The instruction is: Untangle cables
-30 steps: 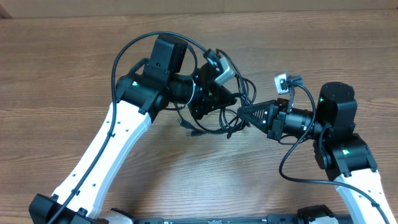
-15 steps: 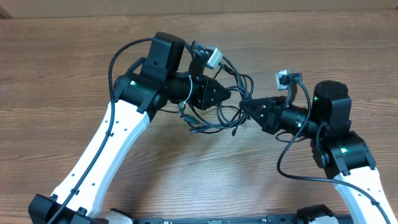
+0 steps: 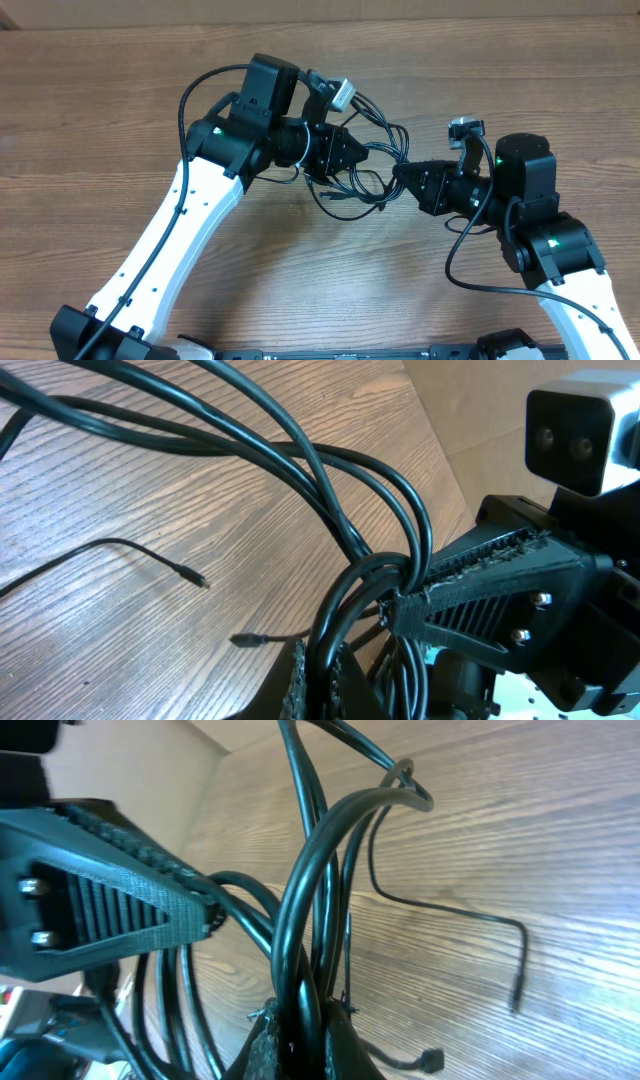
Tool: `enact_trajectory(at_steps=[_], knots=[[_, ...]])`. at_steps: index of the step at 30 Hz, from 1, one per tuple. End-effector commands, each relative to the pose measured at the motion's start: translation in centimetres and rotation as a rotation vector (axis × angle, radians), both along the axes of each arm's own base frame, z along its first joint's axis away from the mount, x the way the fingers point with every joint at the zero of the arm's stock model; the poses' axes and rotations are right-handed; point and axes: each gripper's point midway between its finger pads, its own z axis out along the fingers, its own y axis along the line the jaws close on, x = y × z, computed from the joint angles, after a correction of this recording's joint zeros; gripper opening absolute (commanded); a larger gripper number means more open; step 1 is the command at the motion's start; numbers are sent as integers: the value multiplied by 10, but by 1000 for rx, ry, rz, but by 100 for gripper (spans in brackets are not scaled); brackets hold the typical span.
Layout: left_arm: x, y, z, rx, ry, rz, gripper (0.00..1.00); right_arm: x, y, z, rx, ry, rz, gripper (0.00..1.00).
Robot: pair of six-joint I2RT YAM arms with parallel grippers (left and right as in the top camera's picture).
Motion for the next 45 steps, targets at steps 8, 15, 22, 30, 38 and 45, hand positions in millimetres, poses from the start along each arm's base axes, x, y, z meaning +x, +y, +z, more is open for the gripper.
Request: enact_trajectory(at_steps=[8, 15, 22, 30, 38, 45], knots=[[73, 90, -6, 207, -117, 389, 4, 6, -128, -57, -518, 102, -529, 4], [73, 90, -6, 207, -116, 390, 4, 2, -142, -60, -582, 115, -577, 4], [61, 72, 1, 131, -116, 277, 10, 5, -91, -54, -376, 100, -364, 4], [29, 40, 24, -37, -207, -23, 43, 6, -27, -16, -104, -26, -70, 4], [-15, 12, 52, -229, -361, -343, 35, -14, 22, 41, 157, -184, 240, 4], [-32, -6, 51, -233, -402, -431, 33, -26, 35, 64, 238, -265, 366, 4]])
